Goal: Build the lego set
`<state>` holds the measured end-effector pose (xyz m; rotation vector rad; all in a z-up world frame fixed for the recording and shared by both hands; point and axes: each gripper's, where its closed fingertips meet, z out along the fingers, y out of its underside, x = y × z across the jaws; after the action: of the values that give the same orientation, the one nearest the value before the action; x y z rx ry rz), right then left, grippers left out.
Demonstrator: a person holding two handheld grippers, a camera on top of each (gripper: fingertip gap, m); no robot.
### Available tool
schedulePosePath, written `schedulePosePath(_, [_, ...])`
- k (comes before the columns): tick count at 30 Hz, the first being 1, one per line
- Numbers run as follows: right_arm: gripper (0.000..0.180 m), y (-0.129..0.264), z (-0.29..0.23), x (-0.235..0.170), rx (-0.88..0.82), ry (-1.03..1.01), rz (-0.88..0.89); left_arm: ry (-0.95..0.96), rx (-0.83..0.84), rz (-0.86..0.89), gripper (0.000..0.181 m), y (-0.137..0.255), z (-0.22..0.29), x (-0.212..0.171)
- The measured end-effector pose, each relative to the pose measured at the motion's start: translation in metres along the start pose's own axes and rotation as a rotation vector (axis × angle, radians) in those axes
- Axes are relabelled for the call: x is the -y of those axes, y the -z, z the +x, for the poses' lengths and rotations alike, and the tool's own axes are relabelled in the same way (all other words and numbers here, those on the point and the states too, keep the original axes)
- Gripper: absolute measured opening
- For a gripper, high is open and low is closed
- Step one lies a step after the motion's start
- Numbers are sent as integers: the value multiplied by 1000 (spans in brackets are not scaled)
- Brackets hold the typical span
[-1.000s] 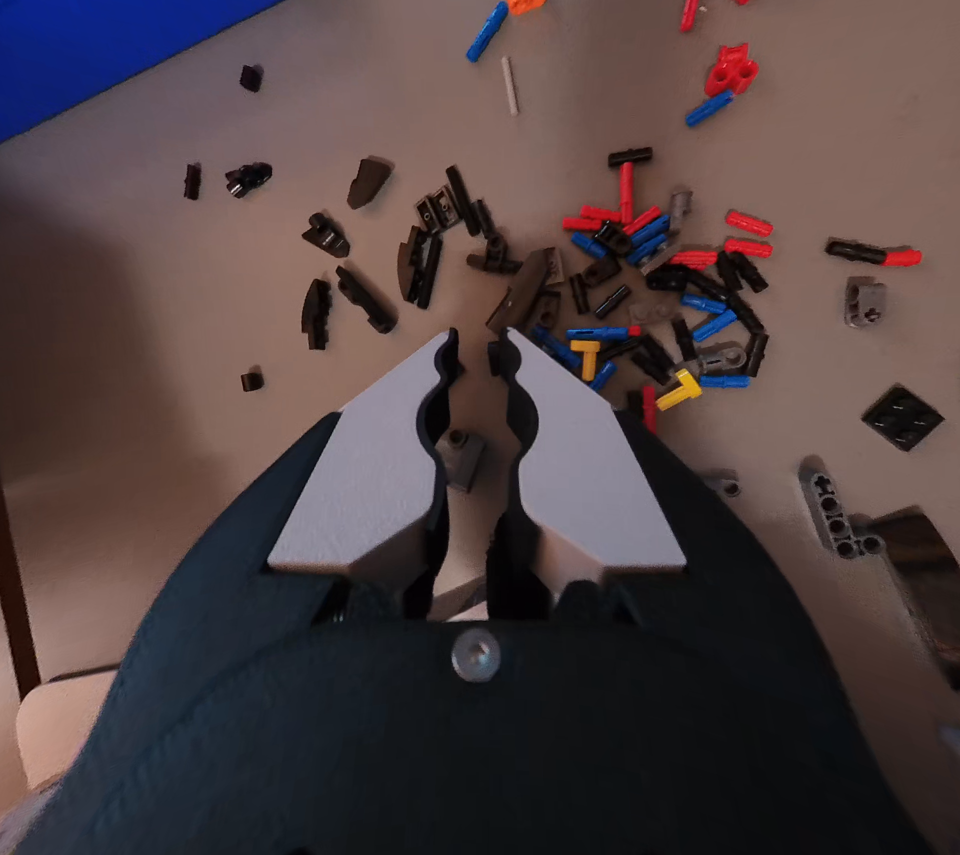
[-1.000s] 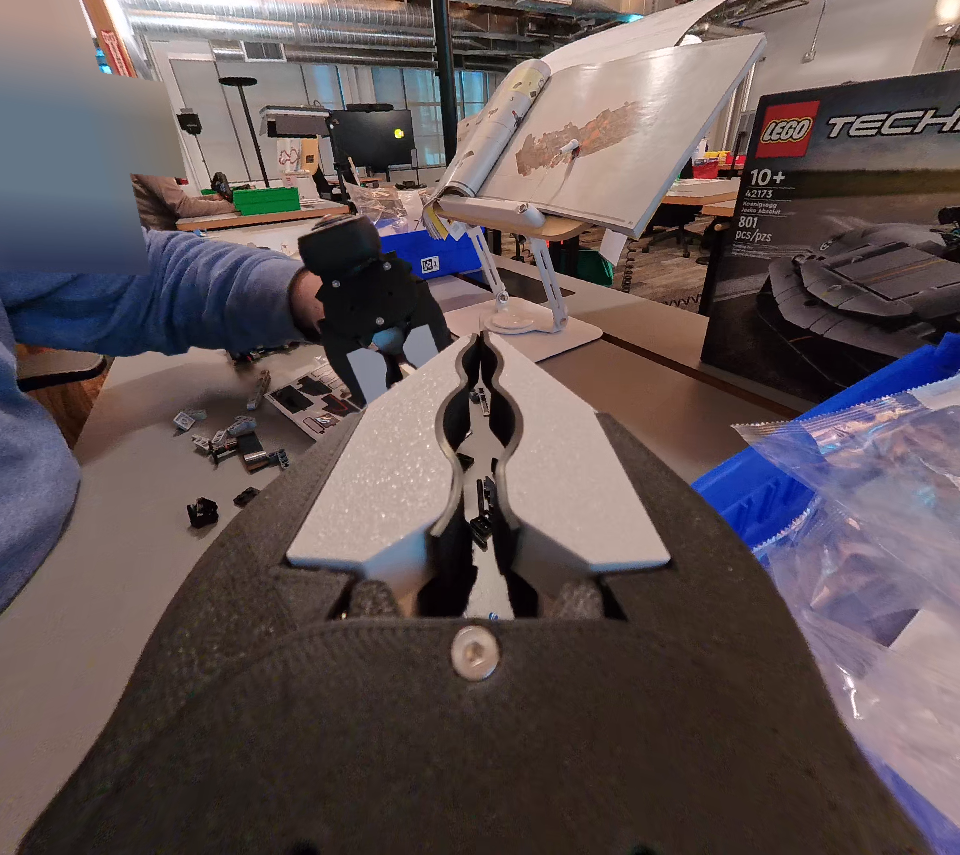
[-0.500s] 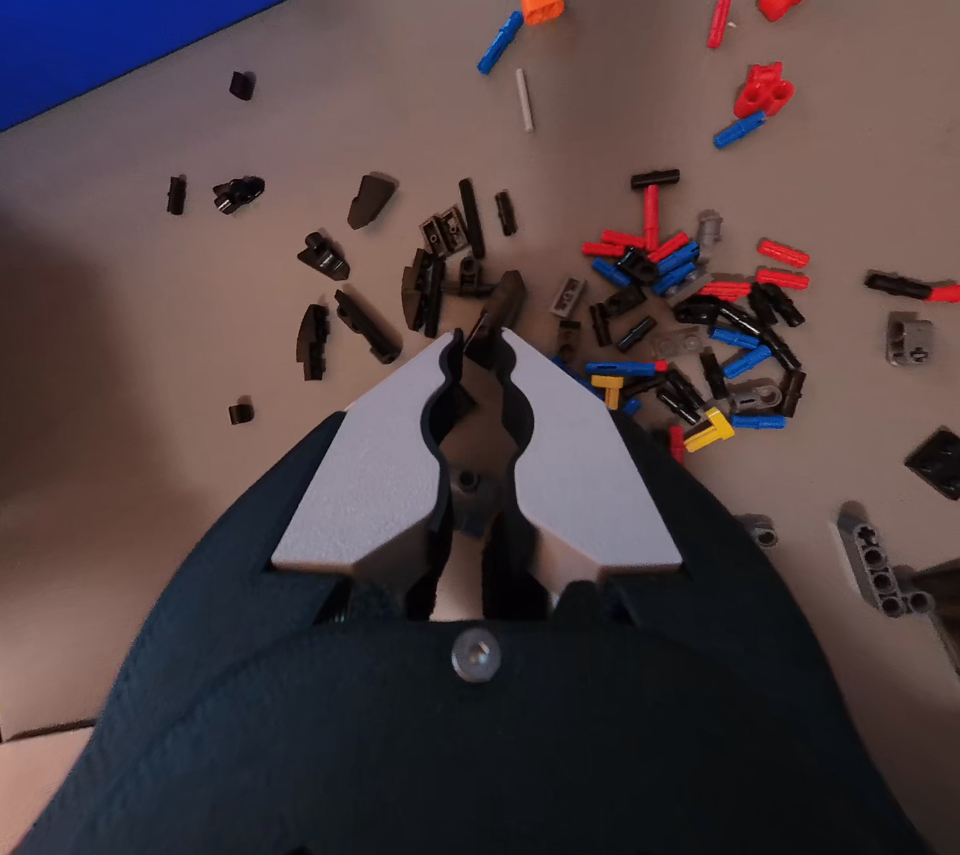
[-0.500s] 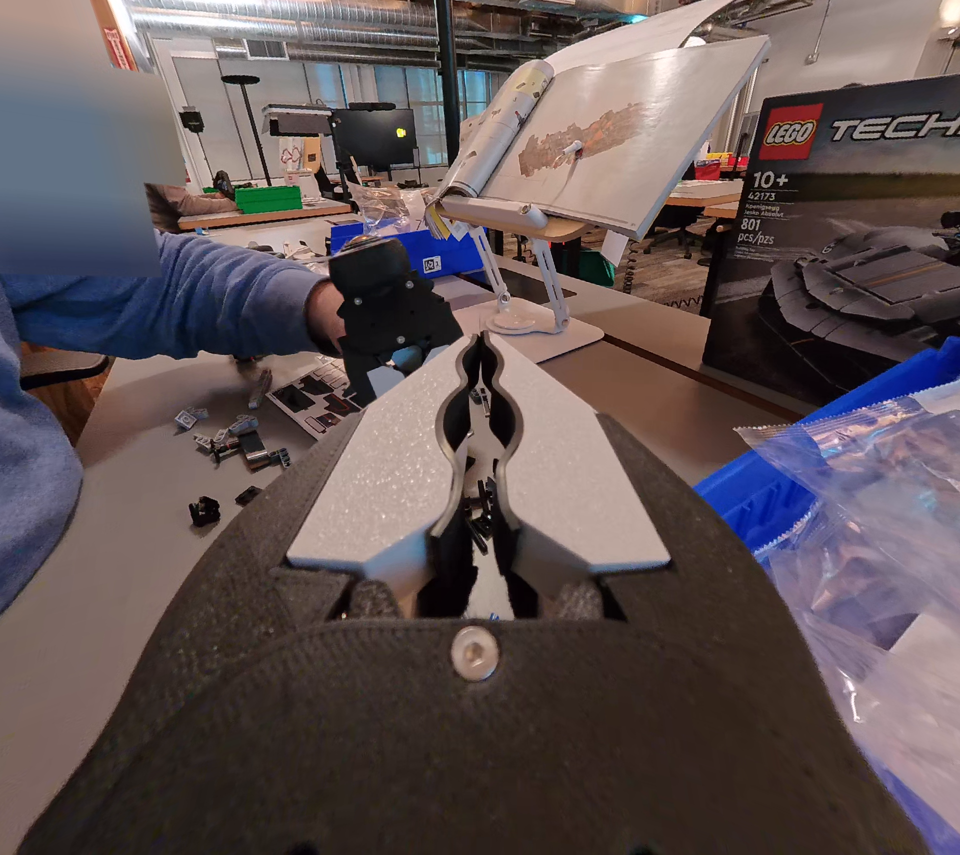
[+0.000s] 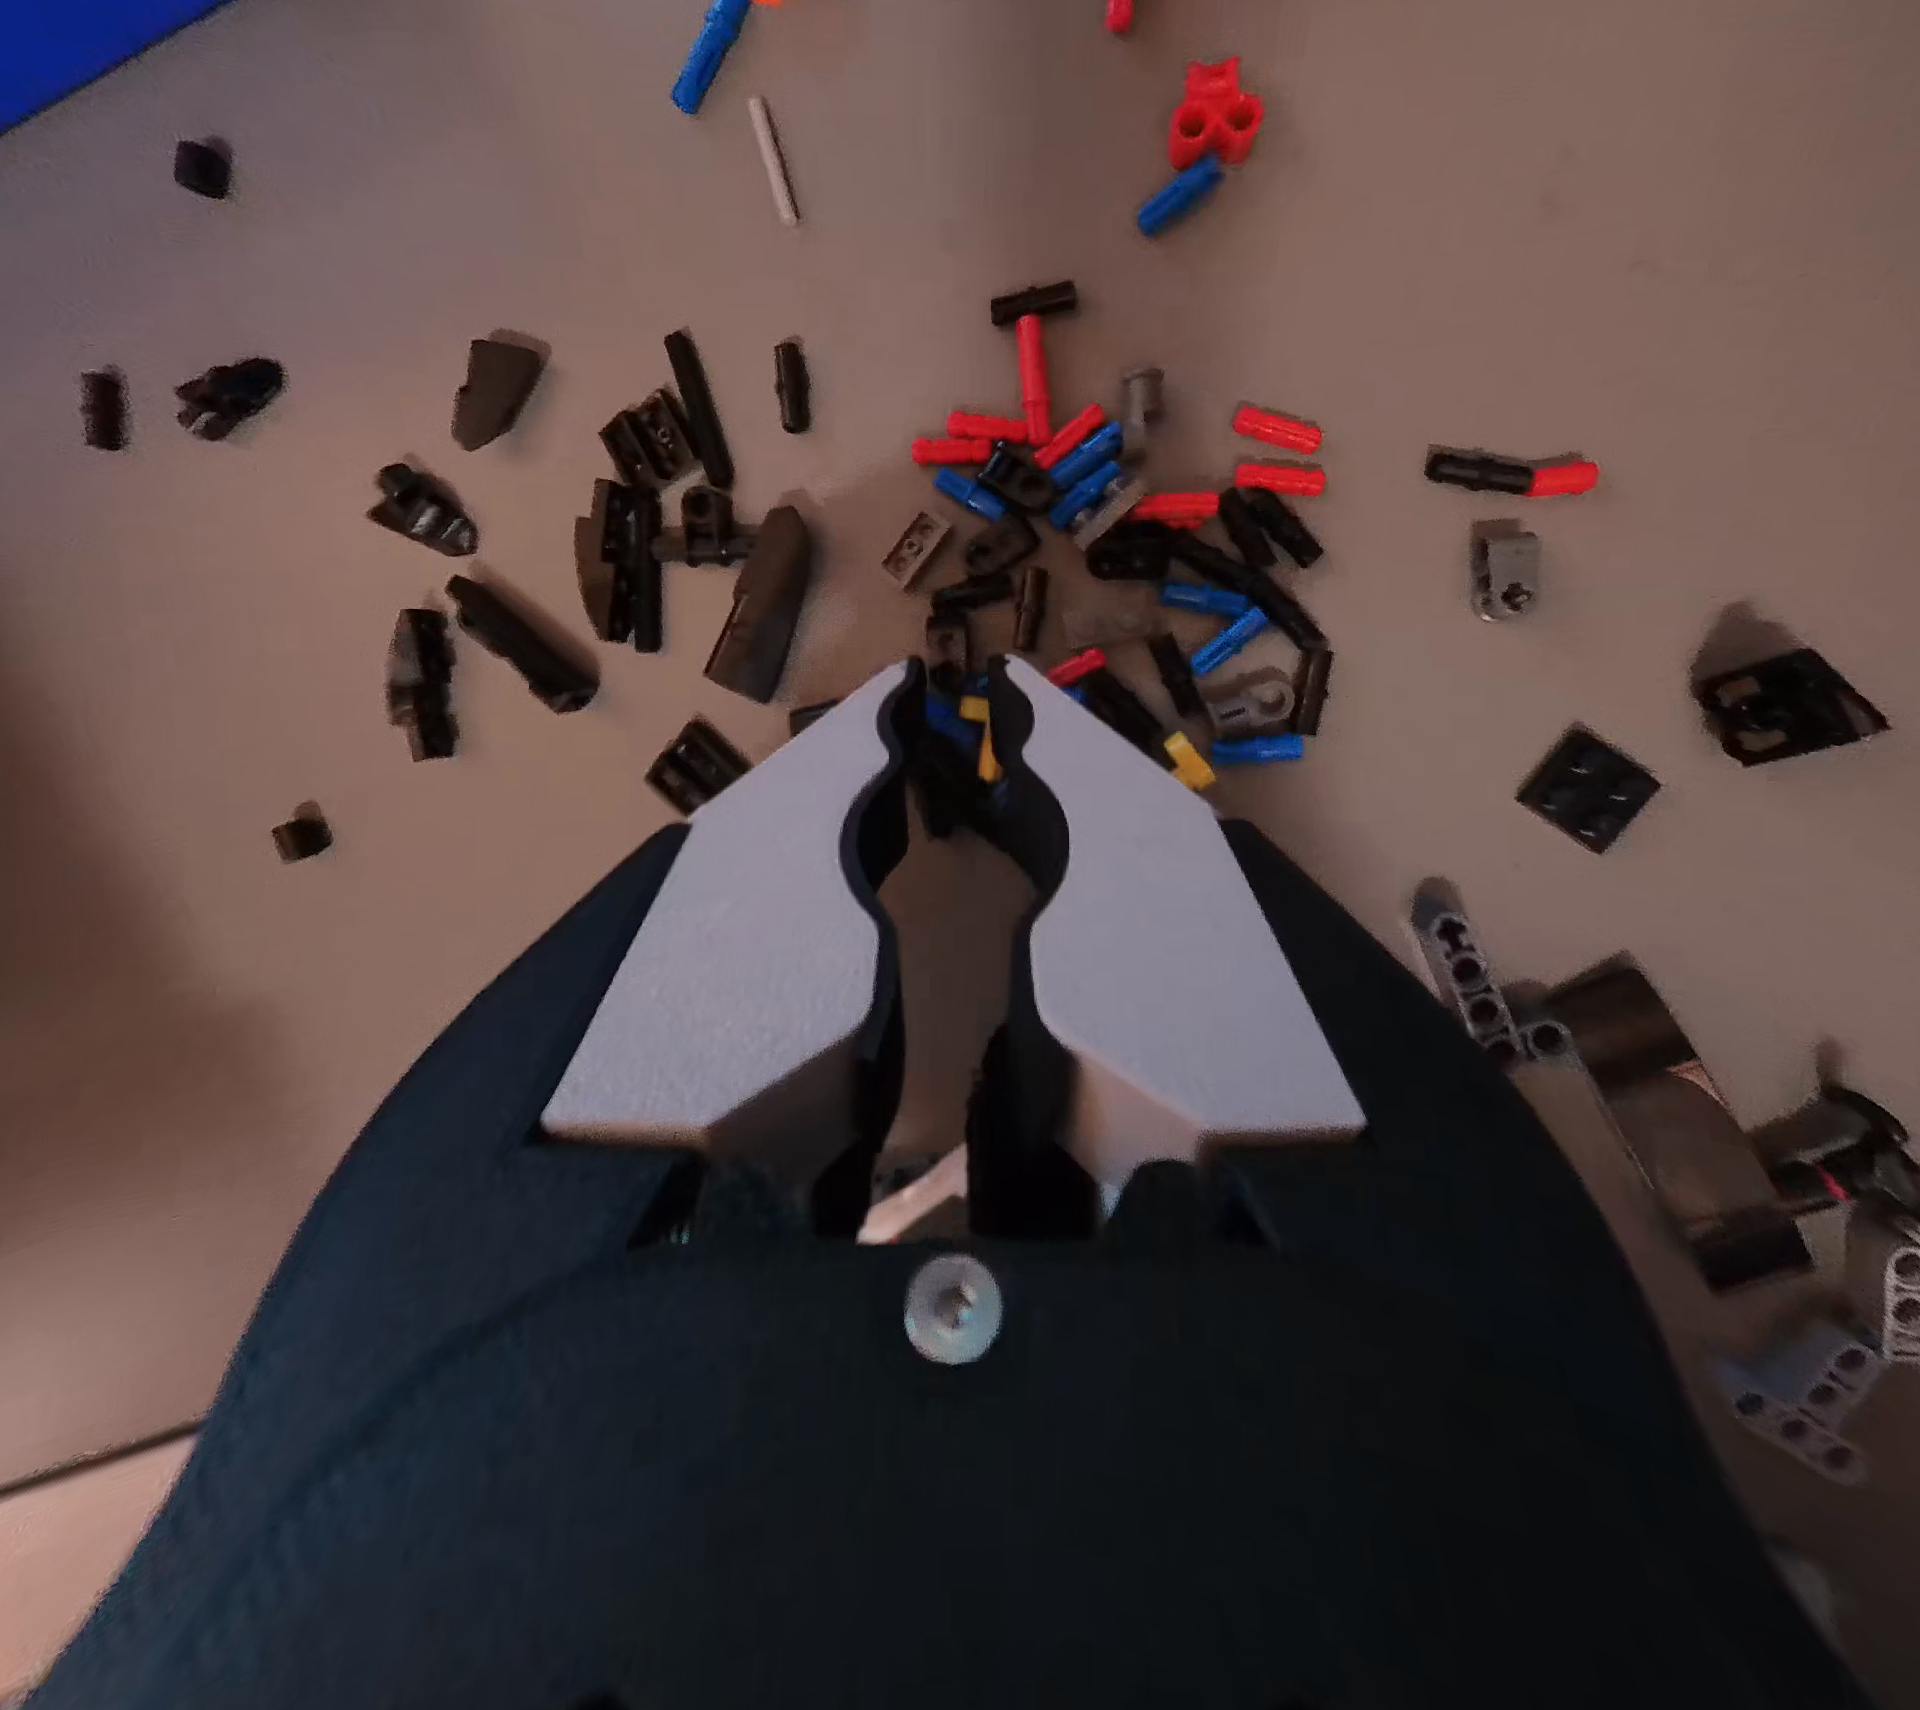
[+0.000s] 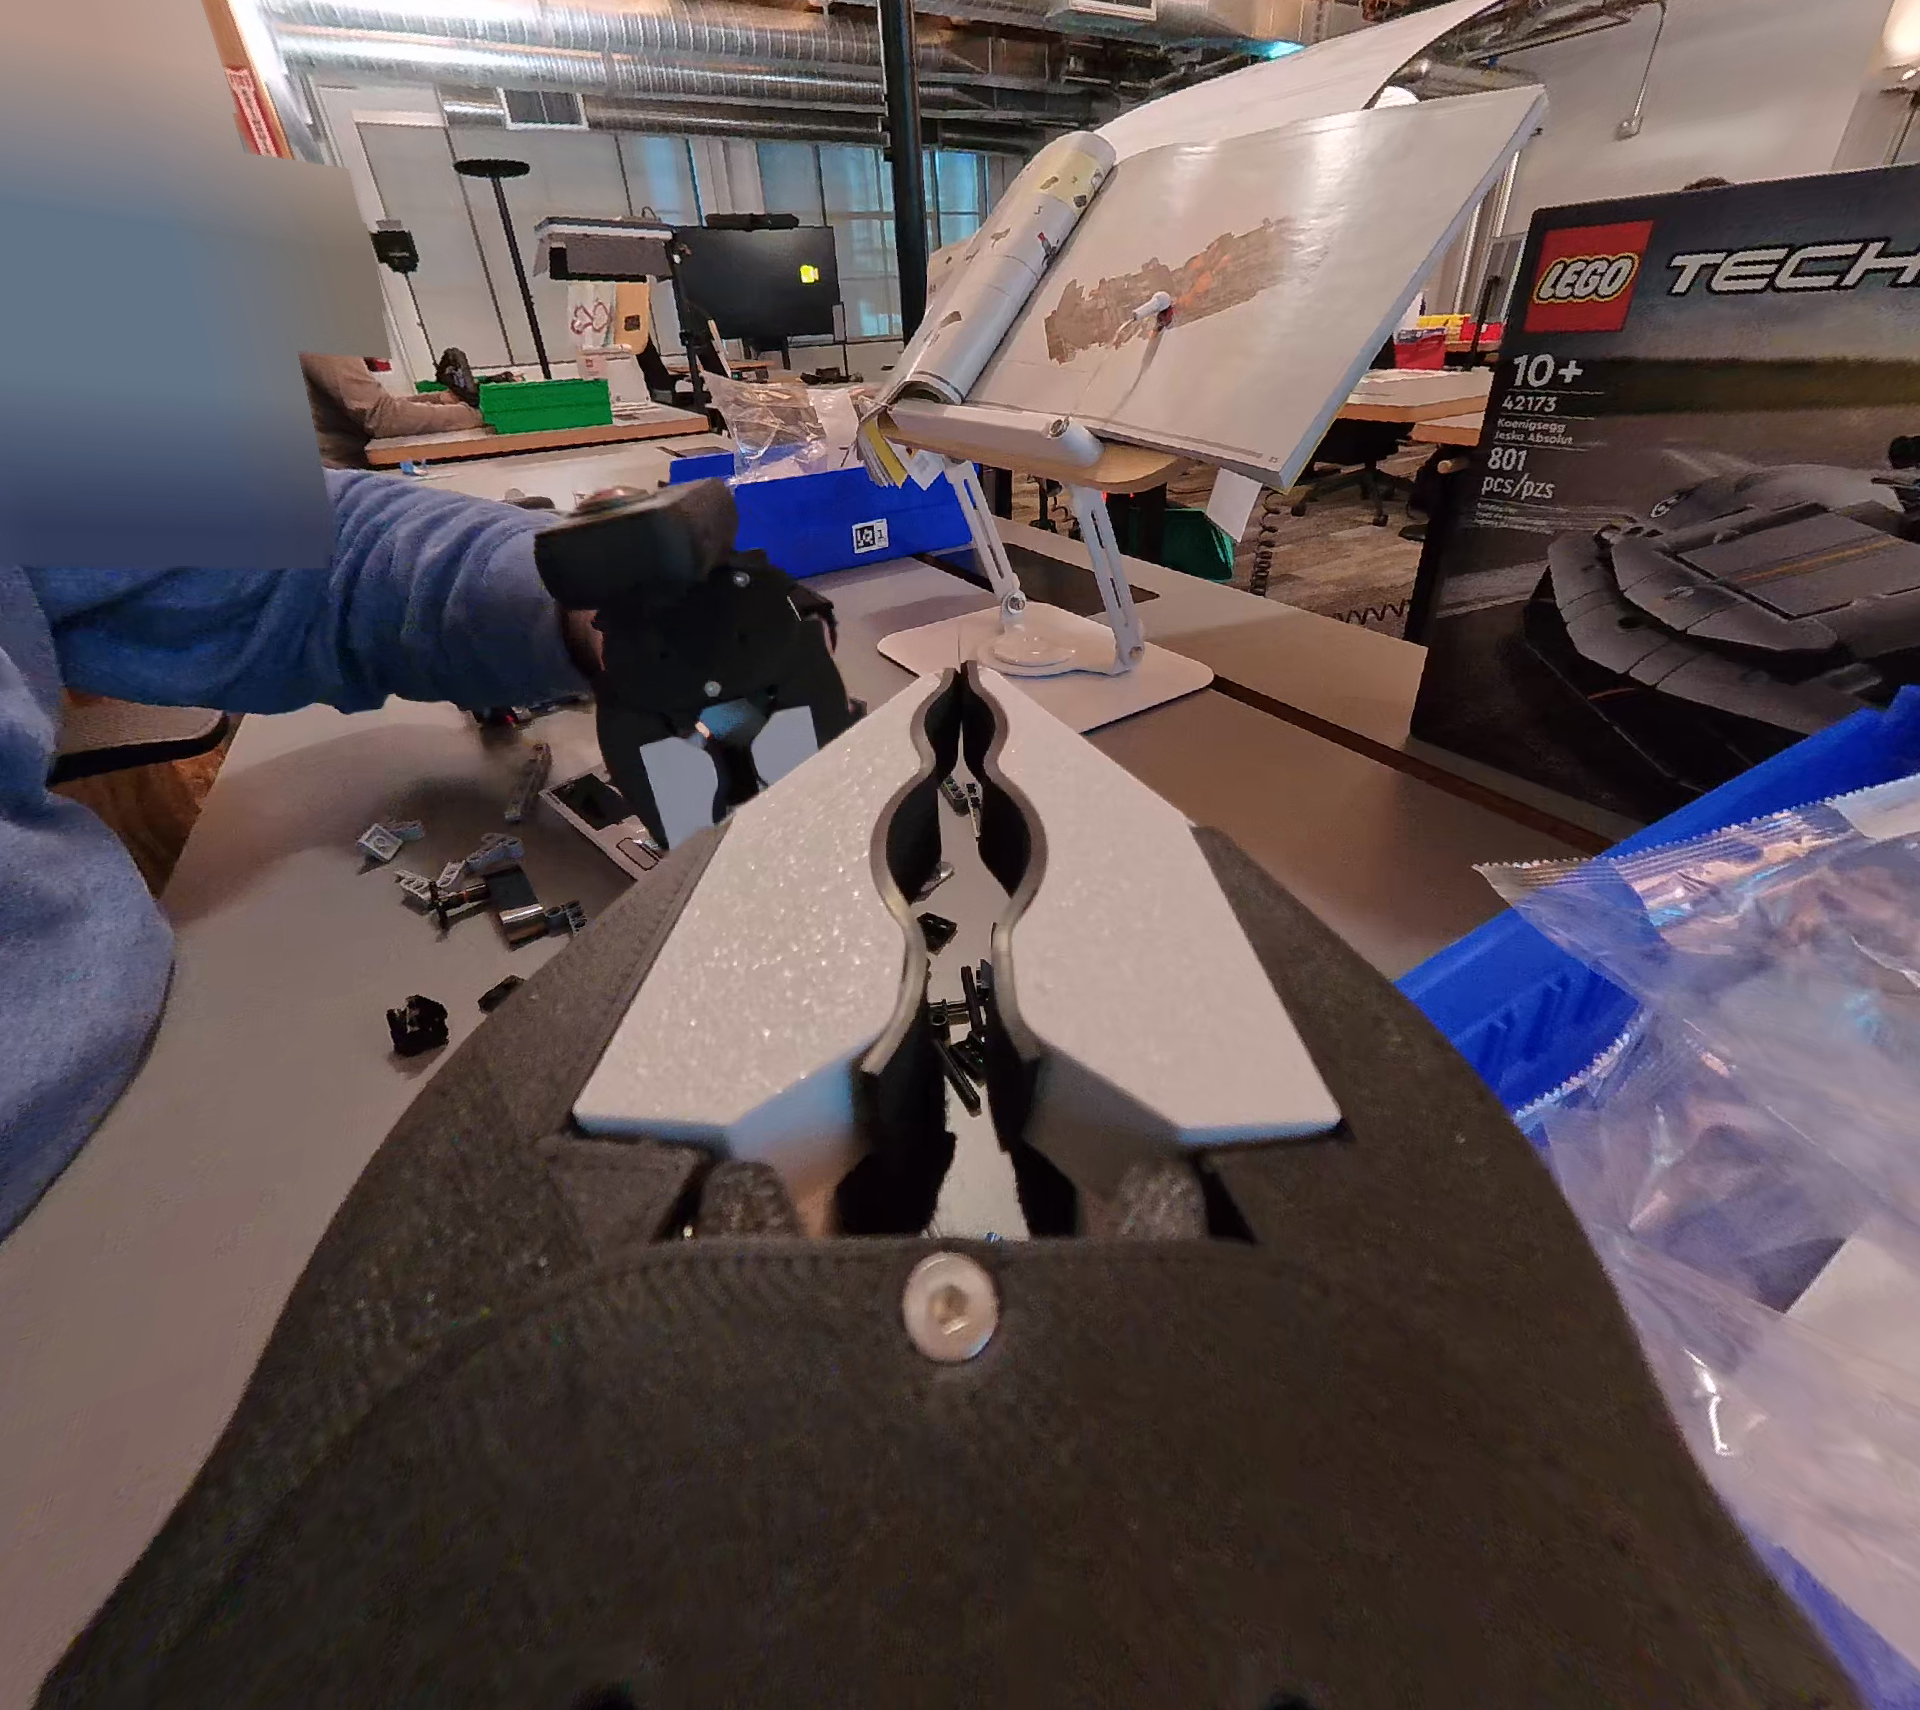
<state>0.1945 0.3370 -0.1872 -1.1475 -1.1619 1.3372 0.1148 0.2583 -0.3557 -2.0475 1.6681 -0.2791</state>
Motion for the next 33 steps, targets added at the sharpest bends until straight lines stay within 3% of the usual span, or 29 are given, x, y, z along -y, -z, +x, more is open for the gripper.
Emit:
schedulePosePath(6, [0, -1, -1, 0, 5, -1, -1, 60, 139, 11, 11, 30, -20, -15])
schedulePosePath(12, [0, -1, 0, -2, -1, -2, -4, 68, 179, 18, 11, 19, -35, -16])
schedulePosePath(22, [0, 0, 0, -2, 1, -3, -5, 17, 130, 10, 14, -11, -44, -2])
schedulePosePath(33, [0, 0, 1, -1, -1, -3, -3, 17, 106, 58, 9, -13, -30, 11])
